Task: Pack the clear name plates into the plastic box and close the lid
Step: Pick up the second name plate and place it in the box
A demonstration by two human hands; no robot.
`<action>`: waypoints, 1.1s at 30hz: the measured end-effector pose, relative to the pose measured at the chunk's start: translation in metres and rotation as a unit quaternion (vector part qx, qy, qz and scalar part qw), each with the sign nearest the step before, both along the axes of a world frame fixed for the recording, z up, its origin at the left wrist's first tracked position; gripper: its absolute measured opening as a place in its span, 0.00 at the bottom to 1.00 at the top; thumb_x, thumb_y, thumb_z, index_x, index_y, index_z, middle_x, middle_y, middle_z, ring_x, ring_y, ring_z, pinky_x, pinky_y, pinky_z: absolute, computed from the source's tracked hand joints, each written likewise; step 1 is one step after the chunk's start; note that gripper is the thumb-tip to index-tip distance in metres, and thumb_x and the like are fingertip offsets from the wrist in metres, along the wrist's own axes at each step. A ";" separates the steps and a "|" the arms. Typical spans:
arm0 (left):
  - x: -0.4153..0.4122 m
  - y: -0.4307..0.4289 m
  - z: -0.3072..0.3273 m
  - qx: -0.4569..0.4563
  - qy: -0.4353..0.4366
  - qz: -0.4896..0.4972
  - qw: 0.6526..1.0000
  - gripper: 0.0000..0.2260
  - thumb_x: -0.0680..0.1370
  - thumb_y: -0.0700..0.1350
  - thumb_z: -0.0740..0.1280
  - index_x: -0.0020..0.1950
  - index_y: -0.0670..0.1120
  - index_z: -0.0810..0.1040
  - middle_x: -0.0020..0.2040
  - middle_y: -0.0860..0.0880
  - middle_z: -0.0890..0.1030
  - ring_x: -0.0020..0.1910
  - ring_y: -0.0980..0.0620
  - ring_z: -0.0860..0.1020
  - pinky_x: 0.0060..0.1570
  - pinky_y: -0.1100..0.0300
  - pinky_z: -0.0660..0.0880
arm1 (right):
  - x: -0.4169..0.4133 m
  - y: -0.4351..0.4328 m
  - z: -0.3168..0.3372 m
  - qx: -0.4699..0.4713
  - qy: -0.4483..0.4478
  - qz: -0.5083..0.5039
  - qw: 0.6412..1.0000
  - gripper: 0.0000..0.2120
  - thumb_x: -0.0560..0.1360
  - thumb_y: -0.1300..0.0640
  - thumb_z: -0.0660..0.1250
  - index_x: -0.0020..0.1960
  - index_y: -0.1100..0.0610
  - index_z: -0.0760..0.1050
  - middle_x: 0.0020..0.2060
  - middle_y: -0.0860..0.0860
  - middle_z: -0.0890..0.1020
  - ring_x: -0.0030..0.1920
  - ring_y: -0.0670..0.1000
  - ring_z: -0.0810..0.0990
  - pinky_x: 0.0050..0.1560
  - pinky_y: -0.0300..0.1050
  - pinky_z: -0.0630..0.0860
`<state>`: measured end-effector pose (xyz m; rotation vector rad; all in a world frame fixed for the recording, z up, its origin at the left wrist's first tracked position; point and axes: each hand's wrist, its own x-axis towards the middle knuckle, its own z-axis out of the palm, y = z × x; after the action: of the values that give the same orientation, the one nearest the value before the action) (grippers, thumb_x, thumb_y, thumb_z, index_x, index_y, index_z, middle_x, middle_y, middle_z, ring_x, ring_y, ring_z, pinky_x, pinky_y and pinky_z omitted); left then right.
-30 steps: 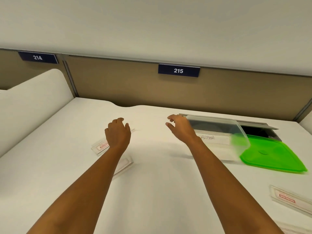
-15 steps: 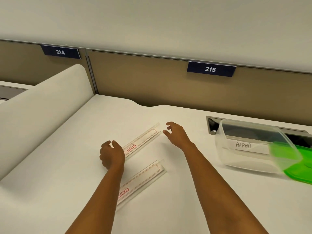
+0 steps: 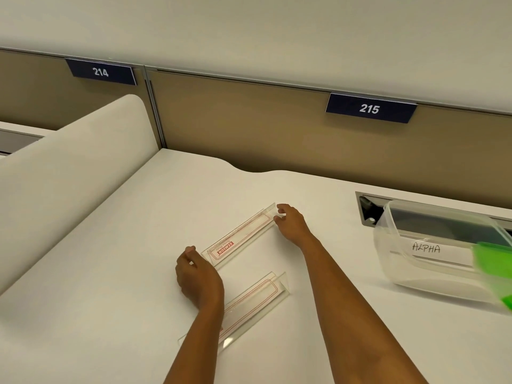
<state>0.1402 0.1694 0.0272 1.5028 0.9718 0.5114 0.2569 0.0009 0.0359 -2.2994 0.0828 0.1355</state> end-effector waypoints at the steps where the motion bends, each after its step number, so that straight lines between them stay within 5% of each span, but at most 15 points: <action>1: -0.002 -0.003 0.001 0.013 -0.003 -0.019 1.000 0.20 0.82 0.52 0.52 0.61 0.42 0.76 0.61 0.42 0.78 0.61 0.41 0.75 0.62 0.48 0.70 | 0.001 0.000 -0.002 -0.001 -0.002 0.002 1.000 0.20 0.80 0.61 0.60 0.71 0.61 0.66 0.68 0.57 0.72 0.68 0.56 0.71 0.69 0.47 0.67; 7: -0.005 -0.013 0.006 0.070 0.019 -0.153 0.986 0.15 0.79 0.50 0.62 0.62 0.43 0.74 0.57 0.43 0.81 0.56 0.43 0.77 0.59 0.51 0.73 | 0.006 0.000 -0.006 0.010 -0.017 -0.003 1.000 0.15 0.78 0.62 0.64 0.64 0.63 0.73 0.63 0.58 0.77 0.63 0.56 0.76 0.63 0.43 0.70; 11: -0.004 -0.011 0.008 0.061 0.009 -0.151 0.987 0.10 0.80 0.44 0.62 0.57 0.41 0.77 0.54 0.41 0.82 0.54 0.42 0.79 0.54 0.53 0.74 | 0.005 -0.002 -0.005 0.032 -0.021 -0.007 0.999 0.14 0.77 0.62 0.65 0.62 0.63 0.73 0.62 0.58 0.77 0.62 0.56 0.76 0.61 0.43 0.71; 16: 0.005 -0.001 0.032 0.025 -0.058 -0.146 0.987 0.07 0.79 0.43 0.64 0.55 0.43 0.78 0.46 0.43 0.83 0.44 0.46 0.82 0.39 0.68 0.71 | -0.007 -0.017 0.012 0.117 -0.051 -0.008 0.992 0.13 0.78 0.59 0.65 0.62 0.58 0.73 0.64 0.53 0.76 0.64 0.52 0.74 0.61 0.43 0.71; 20: 0.016 0.001 0.057 -0.056 -0.064 -0.135 0.987 0.09 0.78 0.43 0.66 0.57 0.44 0.79 0.42 0.46 0.82 0.38 0.47 0.82 0.49 0.59 0.74 | -0.020 -0.031 0.039 0.226 -0.094 -0.020 0.969 0.10 0.78 0.55 0.65 0.59 0.54 0.75 0.54 0.48 0.79 0.58 0.48 0.76 0.55 0.36 0.70; 26: 0.033 -0.004 0.095 -0.220 -0.007 -0.173 0.960 0.13 0.76 0.39 0.68 0.60 0.39 0.77 0.37 0.46 0.81 0.32 0.57 0.76 0.44 0.64 0.73 | -0.042 -0.064 0.072 0.275 -0.146 -0.029 0.950 0.11 0.74 0.47 0.68 0.55 0.49 0.77 0.49 0.49 0.81 0.52 0.49 0.78 0.52 0.35 0.73; 28: 0.035 -0.008 0.109 -0.238 0.028 -0.213 0.947 0.14 0.75 0.40 0.70 0.59 0.38 0.78 0.38 0.47 0.82 0.34 0.56 0.76 0.36 0.65 0.71 | -0.050 -0.079 0.079 0.283 -0.151 -0.032 0.947 0.14 0.74 0.48 0.69 0.58 0.49 0.75 0.45 0.48 0.80 0.48 0.46 0.78 0.48 0.31 0.73; 31: 0.036 -0.018 0.123 -0.286 0.050 -0.279 0.915 0.17 0.75 0.43 0.71 0.61 0.39 0.76 0.48 0.44 0.83 0.39 0.50 0.78 0.37 0.59 0.75 | -0.063 -0.099 0.089 0.302 -0.173 -0.054 0.936 0.17 0.73 0.51 0.70 0.59 0.48 0.69 0.37 0.46 0.80 0.43 0.41 0.78 0.42 0.27 0.74; 33: 0.033 -0.031 0.131 -0.303 0.032 -0.308 0.901 0.18 0.75 0.46 0.70 0.62 0.40 0.75 0.41 0.45 0.84 0.38 0.50 0.78 0.36 0.58 0.75 | -0.074 -0.115 0.097 0.309 -0.198 -0.084 0.926 0.17 0.73 0.52 0.71 0.58 0.48 0.69 0.37 0.47 0.80 0.44 0.43 0.78 0.45 0.32 0.74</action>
<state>0.1730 0.1381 0.1584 1.1605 0.5687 -0.2867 0.1832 -0.1141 0.1328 -1.6385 0.0218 -0.3496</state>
